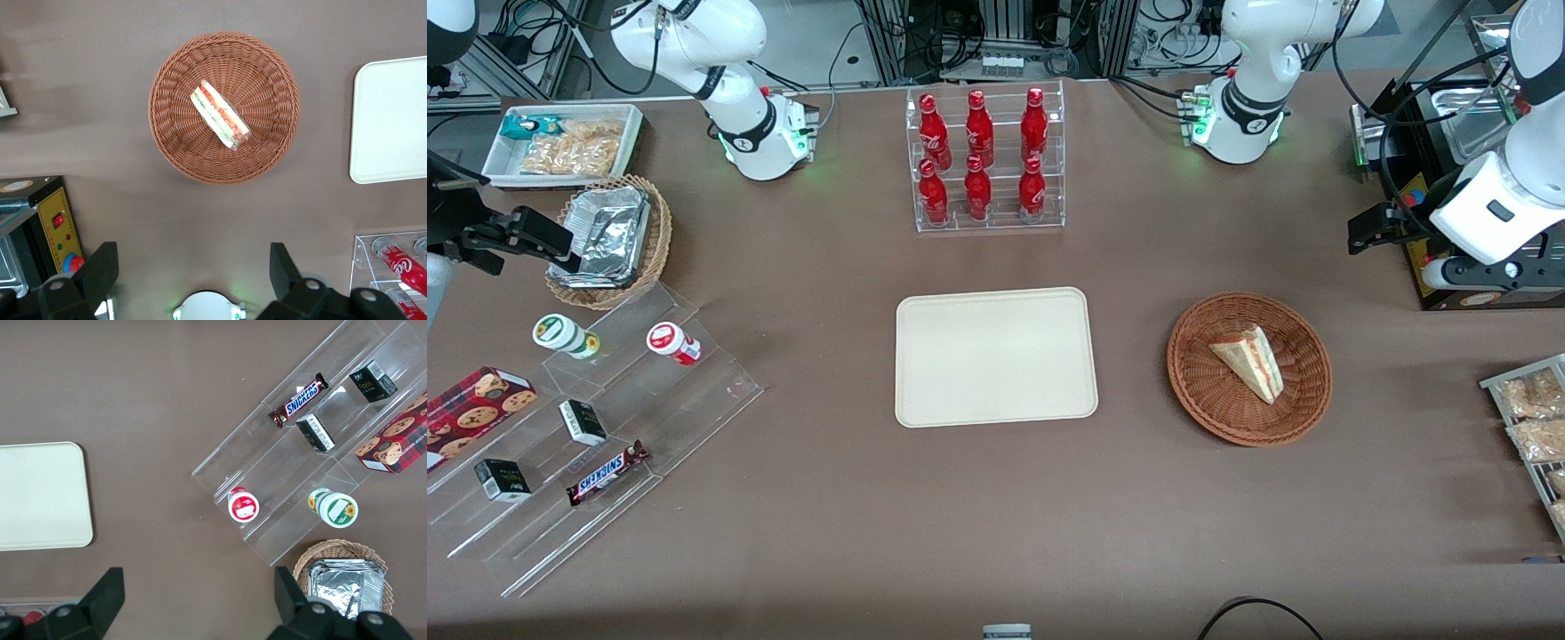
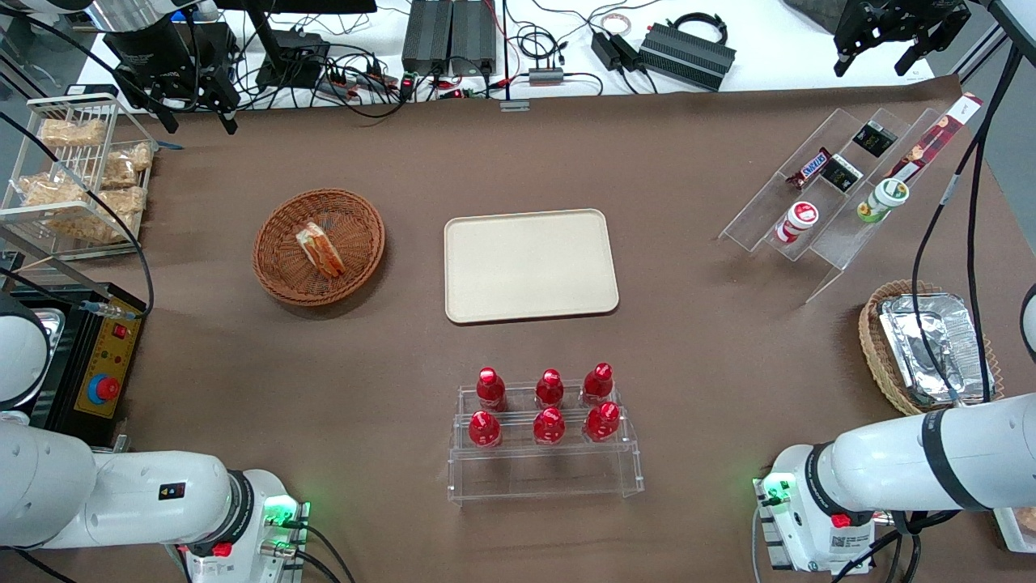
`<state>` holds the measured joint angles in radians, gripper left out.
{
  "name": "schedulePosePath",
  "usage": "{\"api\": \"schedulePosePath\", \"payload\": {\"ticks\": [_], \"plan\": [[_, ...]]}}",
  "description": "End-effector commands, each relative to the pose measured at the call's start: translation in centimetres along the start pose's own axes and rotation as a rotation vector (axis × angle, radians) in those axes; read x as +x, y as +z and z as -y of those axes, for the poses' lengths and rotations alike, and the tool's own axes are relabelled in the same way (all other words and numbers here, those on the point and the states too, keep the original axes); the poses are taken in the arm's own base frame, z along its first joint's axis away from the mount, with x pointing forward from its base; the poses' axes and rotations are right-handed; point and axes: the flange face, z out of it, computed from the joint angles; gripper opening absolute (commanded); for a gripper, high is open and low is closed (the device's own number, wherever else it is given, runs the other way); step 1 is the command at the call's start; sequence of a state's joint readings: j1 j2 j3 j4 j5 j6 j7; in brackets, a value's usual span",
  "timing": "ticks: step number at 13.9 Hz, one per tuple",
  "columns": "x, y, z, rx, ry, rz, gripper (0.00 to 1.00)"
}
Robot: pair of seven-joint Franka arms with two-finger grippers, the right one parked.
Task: Place sandwich from basket to tray
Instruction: 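Move the left gripper over the wrapped sandwich in the wicker basket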
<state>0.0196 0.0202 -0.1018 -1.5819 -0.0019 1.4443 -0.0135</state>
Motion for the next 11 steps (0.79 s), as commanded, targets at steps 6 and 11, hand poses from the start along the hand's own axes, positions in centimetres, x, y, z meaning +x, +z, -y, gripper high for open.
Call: {"api": "schedulePosePath", "payload": {"ticks": [6,11], "plan": [[2.5,6.6,-1.6,0.055,0.053,0.047,1.0],[3.8,16.1,-3.1,0.053,-0.037,-0.013,1.0]]}}
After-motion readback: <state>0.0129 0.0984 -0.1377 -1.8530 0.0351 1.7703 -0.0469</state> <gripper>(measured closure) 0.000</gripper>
